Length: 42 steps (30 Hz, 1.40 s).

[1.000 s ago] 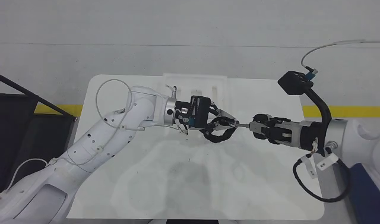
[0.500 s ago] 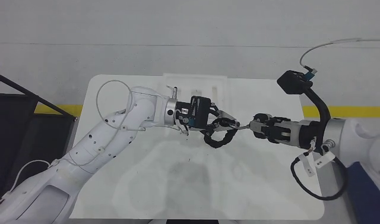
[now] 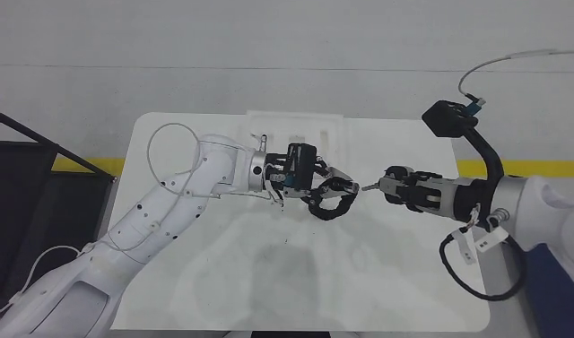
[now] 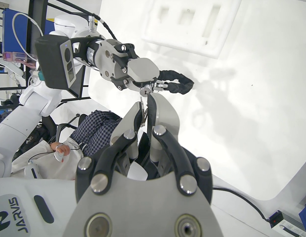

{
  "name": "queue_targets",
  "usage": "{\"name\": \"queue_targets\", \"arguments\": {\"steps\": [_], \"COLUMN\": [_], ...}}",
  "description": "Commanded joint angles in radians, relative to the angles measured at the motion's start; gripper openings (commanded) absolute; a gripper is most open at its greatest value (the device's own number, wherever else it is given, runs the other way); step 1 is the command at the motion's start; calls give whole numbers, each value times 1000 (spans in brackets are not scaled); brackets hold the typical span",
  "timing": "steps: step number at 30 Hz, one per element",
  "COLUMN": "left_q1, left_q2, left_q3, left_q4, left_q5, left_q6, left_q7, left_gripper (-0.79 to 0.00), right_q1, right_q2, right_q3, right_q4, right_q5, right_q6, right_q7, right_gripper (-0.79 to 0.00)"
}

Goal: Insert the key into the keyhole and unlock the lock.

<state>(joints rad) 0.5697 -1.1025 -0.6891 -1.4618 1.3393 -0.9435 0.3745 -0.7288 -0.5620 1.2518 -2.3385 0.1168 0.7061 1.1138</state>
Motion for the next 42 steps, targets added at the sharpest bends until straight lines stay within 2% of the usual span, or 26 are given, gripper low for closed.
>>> {"name": "queue_targets", "arguments": {"steps": [1,14,26,42], "left_q1": [10,91,118,128], "left_q2": [-2,-35,-68,-68], "left_q3": [-7,1,14,11], "left_q4": [-3,-1,43,39], "left_q5": [-38,-137,-116,-115], "left_q6": [1,97,155,170], "left_q7": [-10,50,148,139], "left_gripper": [-785,-785,-785,-785], "right_q1": [5,134,246,228], "right_q2": [2,9,59,59], "right_q3": [-4,-94,-226,-226], "right_q4": [-7,-11,-11,-3], "right_q5": [-11,-82,-112,-98], "right_q6": [9,33,18,4], "right_q7": [-9,-33,-17,-39], "right_gripper": [-785,-785,-785,-785]}}
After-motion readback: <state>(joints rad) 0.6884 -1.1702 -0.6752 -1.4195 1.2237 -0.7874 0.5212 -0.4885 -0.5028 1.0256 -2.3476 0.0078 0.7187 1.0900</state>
